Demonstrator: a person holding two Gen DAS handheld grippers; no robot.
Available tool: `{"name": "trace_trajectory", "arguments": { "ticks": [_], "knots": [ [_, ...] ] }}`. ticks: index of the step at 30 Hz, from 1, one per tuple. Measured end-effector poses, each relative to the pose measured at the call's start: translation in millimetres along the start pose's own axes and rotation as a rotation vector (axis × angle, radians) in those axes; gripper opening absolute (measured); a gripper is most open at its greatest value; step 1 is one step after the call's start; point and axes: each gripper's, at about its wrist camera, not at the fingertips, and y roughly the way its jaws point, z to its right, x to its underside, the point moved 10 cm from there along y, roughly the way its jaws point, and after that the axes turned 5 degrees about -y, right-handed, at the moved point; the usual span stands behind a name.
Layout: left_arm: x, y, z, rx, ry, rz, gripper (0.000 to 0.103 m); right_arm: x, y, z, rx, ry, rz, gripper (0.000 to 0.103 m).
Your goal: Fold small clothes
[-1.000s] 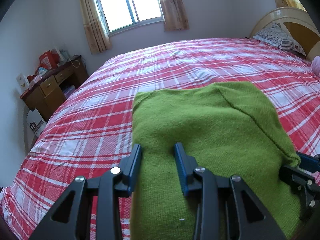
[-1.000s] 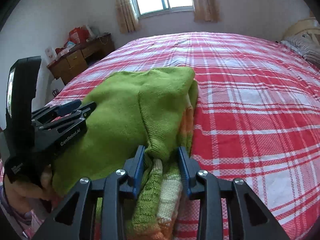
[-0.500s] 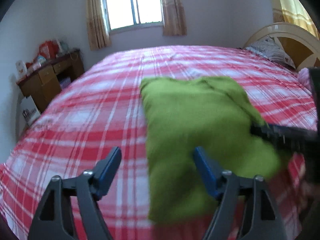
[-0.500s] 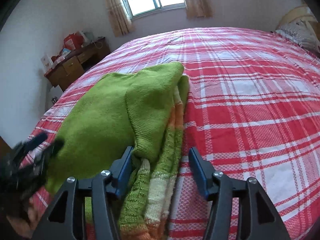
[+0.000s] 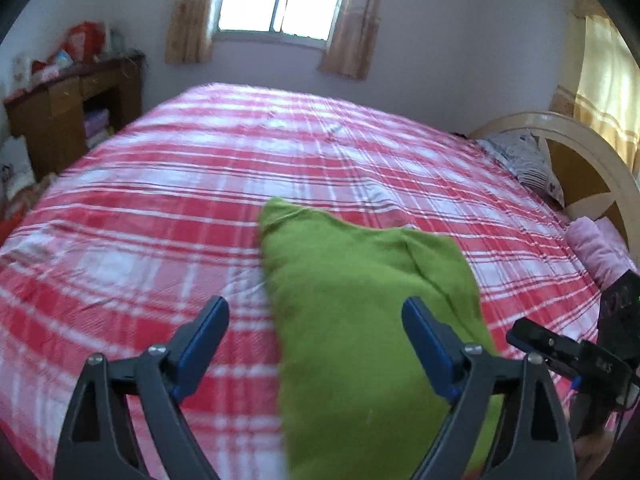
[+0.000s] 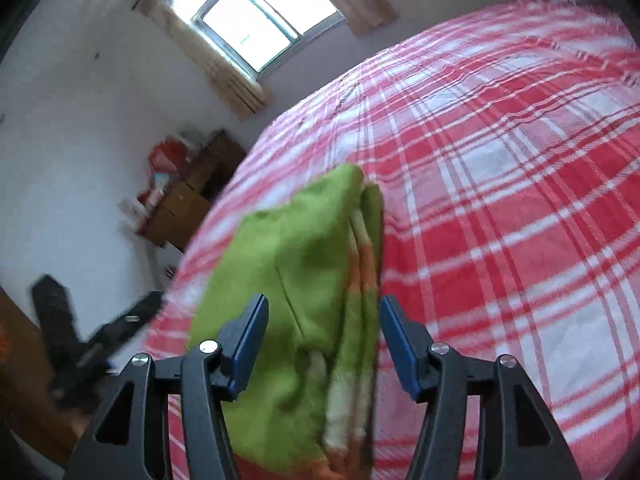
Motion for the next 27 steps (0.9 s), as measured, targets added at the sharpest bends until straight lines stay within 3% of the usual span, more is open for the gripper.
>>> {"name": "trace_trajectory", "arguments": {
  "ticks": [5,7,10,14,19,22,24,27],
  "knots": [
    [29,56,0,0.012,-0.040,-0.157,0.090,1,45,1,0.115,-0.146,-0.100,0.059],
    [42,62,-9,0.114,-0.162,-0.201,0.090,13,54,5,0.087,-0.150,-0.105,0.059],
    [43,57,-12,0.196,-0.194,-0.212,0.089,15,51,1,0.000,-0.133,-0.105,0.059],
    [47,54,-3,0.166,-0.128,-0.209,0.089,18,52,-5,-0.021,-0.158,-0.115,0.059],
    [48,52,-6,0.170,-0.131,-0.213,0.088,20,51,-8,0.012,-0.183,-0.104,0.059],
    [45,58,-3,0.129,-0.101,-0.214,0.087,20,52,-4,0.003,-0.163,-0.112,0.058],
    [45,58,3,0.133,-0.072,-0.213,0.073,21,54,-5,0.027,-0.178,-0.118,0.049],
    [49,53,3,0.115,-0.049,-0.216,0.066,28,50,-15,0.044,-0.168,-0.139,0.039]
  ]
}}
